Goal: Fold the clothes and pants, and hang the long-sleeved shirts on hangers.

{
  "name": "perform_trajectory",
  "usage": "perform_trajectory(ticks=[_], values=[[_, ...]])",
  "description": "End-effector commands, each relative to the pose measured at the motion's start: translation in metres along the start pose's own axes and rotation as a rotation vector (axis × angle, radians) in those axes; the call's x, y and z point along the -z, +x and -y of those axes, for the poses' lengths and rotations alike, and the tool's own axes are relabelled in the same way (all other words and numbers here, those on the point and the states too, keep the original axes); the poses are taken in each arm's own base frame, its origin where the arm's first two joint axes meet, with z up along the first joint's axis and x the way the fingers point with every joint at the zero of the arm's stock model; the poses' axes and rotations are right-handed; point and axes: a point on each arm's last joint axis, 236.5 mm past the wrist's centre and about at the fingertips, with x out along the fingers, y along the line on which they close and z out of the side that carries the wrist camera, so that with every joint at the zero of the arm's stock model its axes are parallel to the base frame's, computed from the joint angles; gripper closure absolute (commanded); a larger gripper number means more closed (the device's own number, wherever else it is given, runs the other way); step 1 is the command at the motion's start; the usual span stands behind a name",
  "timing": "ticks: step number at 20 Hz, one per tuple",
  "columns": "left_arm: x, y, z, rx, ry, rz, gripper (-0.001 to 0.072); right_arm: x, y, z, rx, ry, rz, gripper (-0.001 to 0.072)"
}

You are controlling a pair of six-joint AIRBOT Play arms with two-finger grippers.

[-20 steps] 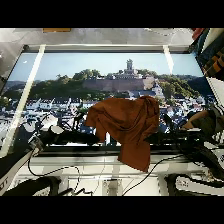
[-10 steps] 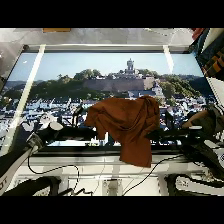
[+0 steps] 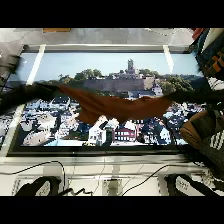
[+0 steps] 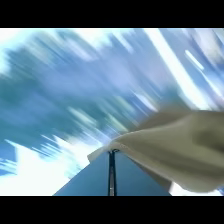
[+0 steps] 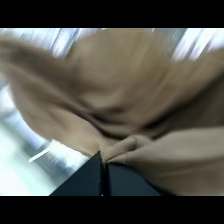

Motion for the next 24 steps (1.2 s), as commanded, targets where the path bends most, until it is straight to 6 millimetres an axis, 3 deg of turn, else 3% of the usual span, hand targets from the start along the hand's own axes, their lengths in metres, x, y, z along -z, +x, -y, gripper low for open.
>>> perform_trajectory(ticks=[1, 4, 7, 11, 12, 14, 16, 18, 19, 21, 24], values=[[-0.087, -0.095, -0.046, -0.297, 0.089, 0.304, 0.0689, -0.109, -0.095, -0.059, 0.230, -0.275, 0.366, 0.0703], [-0.144, -0.173, -0.037, -0.454, 0.147, 0.582, 0.0689, -0.153, -0.174, -0.133, 0.326, -0.450, 0.646, 0.0702], [-0.185, -0.266, -0.018, -0.597, 0.180, 0.878, 0.0689, -0.159, -0.233, -0.204, 0.366, -0.586, 0.828, 0.0703], [-0.200, -0.376, 0.019, -0.734, 0.216, 1.190, 0.0689, -0.140, -0.280, -0.278, 0.380, -0.721, 0.957, 0.0702], [-0.200, -0.393, 0.028, -0.750, 0.222, 1.237, 0.0689, -0.136, -0.289, -0.291, 0.383, -0.744, 0.984, 0.0702], [-0.198, -0.406, 0.036, -0.755, 0.230, 1.267, 0.0689, -0.132, -0.300, -0.305, 0.389, -0.767, 1.021, 0.0703], [-0.199, -0.396, 0.032, -0.747, 0.227, 1.242, 0.0689, -0.136, -0.297, -0.296, 0.404, -0.760, 1.005, 0.0703], [-0.199, -0.359, 0.017, -0.705, 0.218, 1.136, 0.0689, -0.144, -0.281, -0.267, 0.439, -0.734, 0.929, 0.0703], [-0.196, -0.326, 0.007, -0.661, 0.211, 1.040, 0.0689, -0.147, -0.267, -0.248, 0.441, -0.712, 0.867, 0.0703], [-0.173, -0.242, -0.011, -0.533, 0.195, 0.783, 0.0689, -0.149, -0.228, -0.207, 0.393, -0.629, 0.714, 0.0703], [-0.112, -0.122, -0.046, -0.369, 0.163, 0.408, 0.0689, -0.125, -0.150, -0.131, 0.279, -0.474, 0.373, 0.0702]])
